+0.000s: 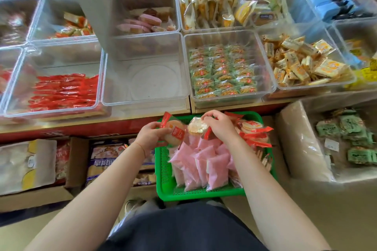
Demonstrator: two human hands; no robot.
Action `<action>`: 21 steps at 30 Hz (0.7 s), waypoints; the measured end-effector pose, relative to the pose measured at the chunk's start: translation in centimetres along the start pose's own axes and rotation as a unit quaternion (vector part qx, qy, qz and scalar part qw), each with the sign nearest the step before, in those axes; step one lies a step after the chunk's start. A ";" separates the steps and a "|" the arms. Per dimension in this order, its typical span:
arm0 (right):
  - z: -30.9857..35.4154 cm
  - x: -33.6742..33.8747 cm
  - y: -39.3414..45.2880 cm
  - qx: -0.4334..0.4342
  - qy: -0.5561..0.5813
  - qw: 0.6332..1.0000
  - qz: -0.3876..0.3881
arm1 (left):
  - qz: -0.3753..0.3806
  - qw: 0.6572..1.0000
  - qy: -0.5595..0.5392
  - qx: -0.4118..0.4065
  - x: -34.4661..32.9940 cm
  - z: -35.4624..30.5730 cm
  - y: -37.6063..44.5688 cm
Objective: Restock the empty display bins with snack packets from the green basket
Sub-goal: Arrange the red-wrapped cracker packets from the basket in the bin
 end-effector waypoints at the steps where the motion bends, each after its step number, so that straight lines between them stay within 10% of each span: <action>1: 0.0 -0.6 -0.5 -0.017 0.021 0.999 0.019 | 0.005 1.000 -0.003 -0.003 0.5 0.0 0.0; 8: 3.3 -7.2 -5.8 -0.020 0.119 0.986 0.119 | 0.078 0.996 -0.045 -0.028 8.4 -0.2 0.2; 13: 6.7 -17.8 -9.8 0.018 0.099 0.995 0.018 | 0.124 0.990 -0.068 -0.028 20.6 0.4 0.9; 21: 11.8 -32.9 -16.3 -0.043 0.221 0.971 0.075 | 0.132 0.983 -0.129 -0.013 36.2 1.0 3.2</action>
Point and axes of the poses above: each hand's wrist, its own y-axis towards the middle knuckle, its own x-axis out of the back of the hand, z = x × y, the point moved 2 cm from there along y, towards the middle knuckle, and after that the axes turned 14 degrees about -z, right-handed, at the moved point
